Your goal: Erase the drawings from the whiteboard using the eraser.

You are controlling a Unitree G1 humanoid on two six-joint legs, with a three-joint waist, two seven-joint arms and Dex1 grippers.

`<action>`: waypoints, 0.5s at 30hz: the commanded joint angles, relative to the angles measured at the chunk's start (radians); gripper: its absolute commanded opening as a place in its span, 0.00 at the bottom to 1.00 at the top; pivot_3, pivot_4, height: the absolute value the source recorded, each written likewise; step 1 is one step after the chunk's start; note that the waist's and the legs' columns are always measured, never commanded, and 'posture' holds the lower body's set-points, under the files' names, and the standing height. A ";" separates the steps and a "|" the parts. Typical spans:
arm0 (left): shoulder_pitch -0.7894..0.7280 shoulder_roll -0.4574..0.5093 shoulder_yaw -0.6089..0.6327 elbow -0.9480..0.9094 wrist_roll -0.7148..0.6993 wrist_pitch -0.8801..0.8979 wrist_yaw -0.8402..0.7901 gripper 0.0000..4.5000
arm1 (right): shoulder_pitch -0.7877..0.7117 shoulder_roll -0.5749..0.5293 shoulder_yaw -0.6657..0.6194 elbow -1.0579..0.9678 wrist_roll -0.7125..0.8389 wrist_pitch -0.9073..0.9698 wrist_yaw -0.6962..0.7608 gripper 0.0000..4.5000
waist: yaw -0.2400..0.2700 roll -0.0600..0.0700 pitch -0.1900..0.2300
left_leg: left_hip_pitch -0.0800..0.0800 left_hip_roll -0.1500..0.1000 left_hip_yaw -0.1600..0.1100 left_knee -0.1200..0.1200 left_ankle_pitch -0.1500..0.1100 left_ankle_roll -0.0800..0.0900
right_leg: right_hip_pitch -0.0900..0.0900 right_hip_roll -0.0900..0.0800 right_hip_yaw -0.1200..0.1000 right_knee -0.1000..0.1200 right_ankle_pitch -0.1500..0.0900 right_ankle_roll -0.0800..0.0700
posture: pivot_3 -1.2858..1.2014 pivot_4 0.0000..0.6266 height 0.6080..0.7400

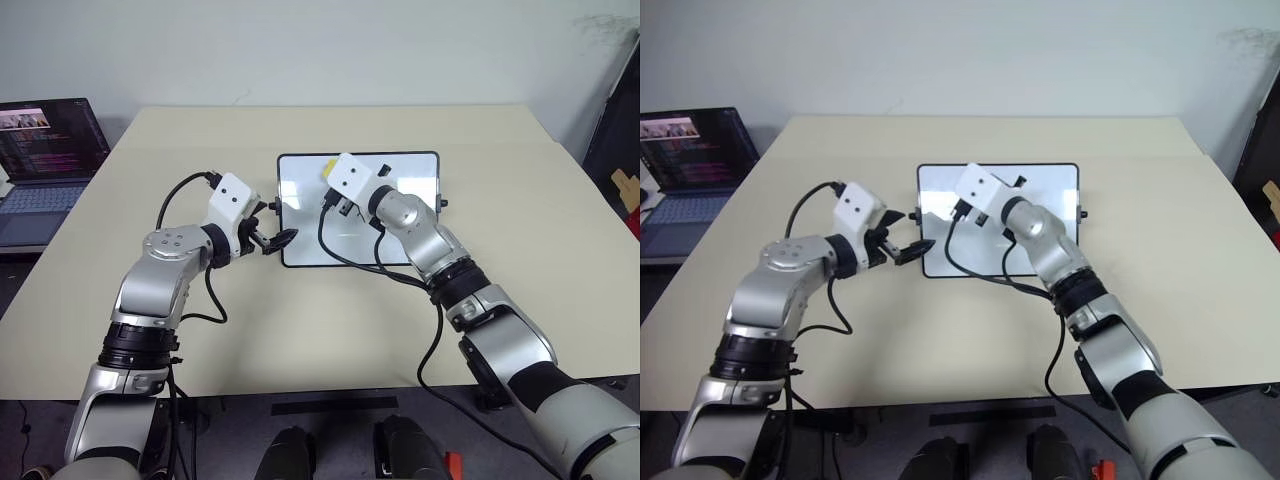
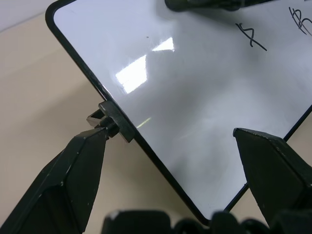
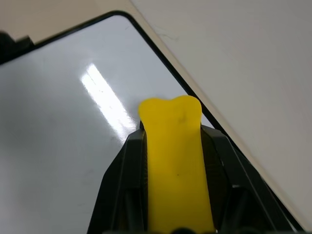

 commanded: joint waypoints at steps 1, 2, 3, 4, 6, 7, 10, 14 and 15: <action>0.007 0.005 0.031 -0.046 -0.023 0.004 -0.001 1.00 | 0.036 0.011 -0.102 -0.261 0.156 0.141 0.093 0.25 | -0.001 0.000 0.000 | 0.000 0.000 0.000 0.000 0.000 0.000 | 0.000 0.000 0.000 -0.001 0.000 0.000 | 0.52 0.24 1.00; 0.013 0.006 0.039 -0.051 -0.031 0.008 -0.003 1.00 | 0.057 0.012 -0.133 -0.336 0.206 0.205 0.116 0.25 | -0.001 0.000 0.000 | -0.001 0.000 0.000 -0.001 0.000 0.000 | 0.000 0.000 0.000 -0.002 0.000 0.000 | 0.52 0.24 1.00; 0.017 0.007 0.043 -0.055 -0.037 0.010 -0.003 1.00 | 0.072 0.011 -0.152 -0.386 0.238 0.252 0.128 0.25 | -0.001 0.000 0.000 | -0.001 0.001 0.000 -0.001 0.000 0.000 | 0.000 0.000 0.000 -0.003 0.000 0.000 | 0.52 0.24 1.00; 0.024 0.009 0.049 -0.064 -0.046 0.015 -0.004 1.00 | 0.094 0.002 -0.172 -0.453 0.279 0.308 0.148 0.25 | -0.001 0.000 0.000 | -0.002 0.001 0.000 -0.001 0.000 0.000 | -0.001 0.000 0.000 -0.003 0.000 0.000 | 0.52 0.24 1.00; 0.046 0.014 0.066 -0.090 -0.077 0.023 -0.022 1.00 | 0.161 -0.036 -0.214 -0.602 0.359 0.424 0.192 0.25 | 0.003 0.000 0.000 | -0.002 0.001 0.000 -0.003 -0.001 0.000 | -0.001 0.000 0.000 -0.005 0.000 0.000 | 0.52 0.24 1.00; 0.061 0.022 0.071 -0.104 -0.089 0.028 -0.034 1.00 | 0.205 -0.067 -0.234 -0.678 0.393 0.475 0.213 0.25 | 0.006 0.000 0.000 | -0.002 0.001 0.000 -0.004 -0.001 0.000 | 0.000 0.000 -0.001 -0.006 0.000 0.000 | 0.52 0.24 1.00; 0.097 0.040 0.078 -0.145 -0.124 0.046 -0.070 1.00 | 0.328 -0.155 -0.274 -0.844 0.464 0.584 0.247 0.25 | 0.014 0.000 0.000 | -0.002 0.001 -0.001 -0.008 -0.001 0.000 | 0.001 0.000 -0.001 -0.012 0.000 0.000 | 0.52 0.24 1.00; 0.126 0.058 0.078 -0.185 -0.148 0.045 -0.100 1.00 | 0.481 -0.242 -0.323 -0.998 0.520 0.648 0.252 0.25 | 0.018 0.000 0.000 | -0.002 0.001 -0.001 -0.011 -0.001 0.000 | 0.001 -0.001 -0.001 -0.015 0.000 0.000 | 0.52 0.24 1.00; 0.127 0.055 0.081 -0.184 -0.142 0.035 -0.090 1.00 | 0.535 -0.283 -0.313 -1.027 0.501 0.633 0.258 0.25 | 0.018 0.000 0.000 | -0.002 0.001 0.000 -0.011 -0.001 0.000 | 0.000 -0.001 -0.001 -0.015 0.000 0.000 | 0.52 0.24 1.00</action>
